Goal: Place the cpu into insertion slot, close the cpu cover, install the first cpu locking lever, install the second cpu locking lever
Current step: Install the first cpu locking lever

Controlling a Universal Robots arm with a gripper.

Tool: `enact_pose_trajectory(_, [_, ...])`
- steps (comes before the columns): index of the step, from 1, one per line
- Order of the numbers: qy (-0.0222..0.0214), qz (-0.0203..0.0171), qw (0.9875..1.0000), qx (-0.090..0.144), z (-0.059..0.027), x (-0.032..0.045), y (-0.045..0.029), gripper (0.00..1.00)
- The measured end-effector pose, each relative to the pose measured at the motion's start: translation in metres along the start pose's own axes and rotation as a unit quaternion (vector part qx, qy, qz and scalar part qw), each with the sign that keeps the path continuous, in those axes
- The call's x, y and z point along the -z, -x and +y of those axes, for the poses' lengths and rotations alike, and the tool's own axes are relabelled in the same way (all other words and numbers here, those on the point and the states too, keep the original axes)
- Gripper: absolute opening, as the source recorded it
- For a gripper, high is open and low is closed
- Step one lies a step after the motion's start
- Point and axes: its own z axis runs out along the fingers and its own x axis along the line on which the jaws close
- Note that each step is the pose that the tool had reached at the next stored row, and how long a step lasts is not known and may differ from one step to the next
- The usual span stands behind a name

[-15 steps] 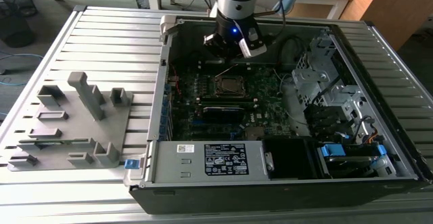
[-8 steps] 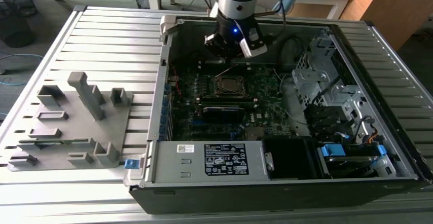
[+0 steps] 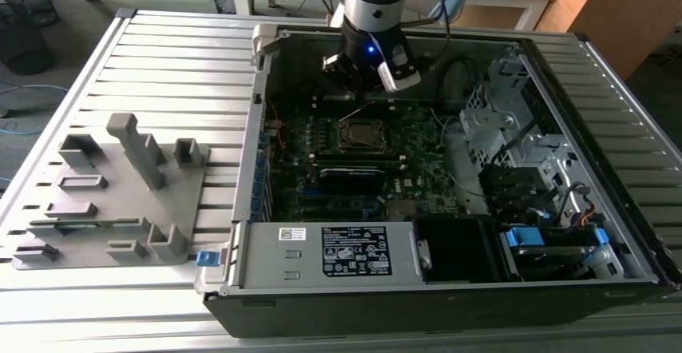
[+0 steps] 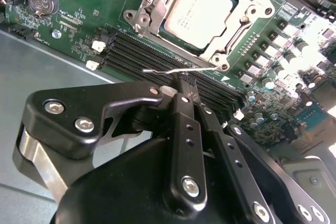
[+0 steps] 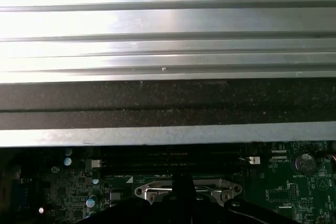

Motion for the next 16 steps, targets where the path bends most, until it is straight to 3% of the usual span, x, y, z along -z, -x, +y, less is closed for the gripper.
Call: enact_pose_trajectory(16, [0.0007,0.0001,1.0000,0.000,0.0022,-0.0060,0.0022,0.11])
